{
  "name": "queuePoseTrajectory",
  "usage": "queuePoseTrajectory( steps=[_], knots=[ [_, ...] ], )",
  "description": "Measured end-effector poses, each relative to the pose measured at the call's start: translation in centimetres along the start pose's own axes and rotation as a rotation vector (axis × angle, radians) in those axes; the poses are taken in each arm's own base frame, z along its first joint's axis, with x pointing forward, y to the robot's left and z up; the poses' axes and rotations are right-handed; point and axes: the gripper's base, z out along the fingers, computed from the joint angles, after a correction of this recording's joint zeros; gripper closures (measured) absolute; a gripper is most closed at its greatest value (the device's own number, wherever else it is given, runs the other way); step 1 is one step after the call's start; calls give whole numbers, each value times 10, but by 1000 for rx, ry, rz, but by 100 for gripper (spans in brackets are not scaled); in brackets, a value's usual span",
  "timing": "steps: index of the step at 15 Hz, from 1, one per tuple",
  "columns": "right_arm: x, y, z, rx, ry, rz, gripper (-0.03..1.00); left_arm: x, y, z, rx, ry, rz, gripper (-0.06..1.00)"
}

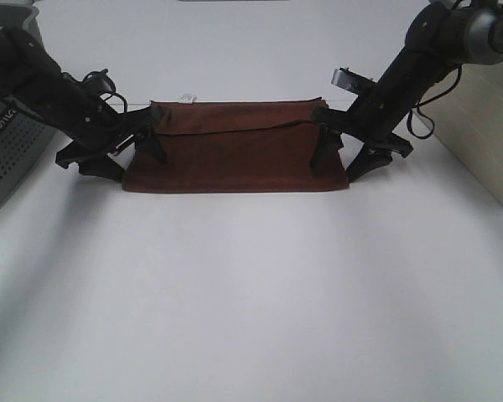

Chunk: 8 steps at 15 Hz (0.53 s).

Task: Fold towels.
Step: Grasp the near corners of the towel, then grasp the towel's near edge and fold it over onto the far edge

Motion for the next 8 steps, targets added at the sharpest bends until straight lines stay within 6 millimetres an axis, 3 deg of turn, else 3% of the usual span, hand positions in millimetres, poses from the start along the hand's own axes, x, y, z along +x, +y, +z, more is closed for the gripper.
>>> queuePoseTrajectory(
  steps=[2, 3, 6, 7, 8],
  knots=[
    [-1, 2, 3, -4, -9, -9, 39, 2, -5, 5, 4, -2, 4, 31],
    [-2, 1, 6, -3, -16, -7, 49, 3, -5, 7, 3, 0, 4, 41],
    [-3, 1, 7, 0, -30, -5, 84, 4, -1, 11, -10, 8, 10, 84],
    [-3, 1, 7, 0, -29, -3, 94, 5, 0, 12, -14, 14, 15, 92],
    [-3, 1, 7, 0, -28, 2, 97, 6, 0, 12, -16, 24, 19, 94]
  ],
)
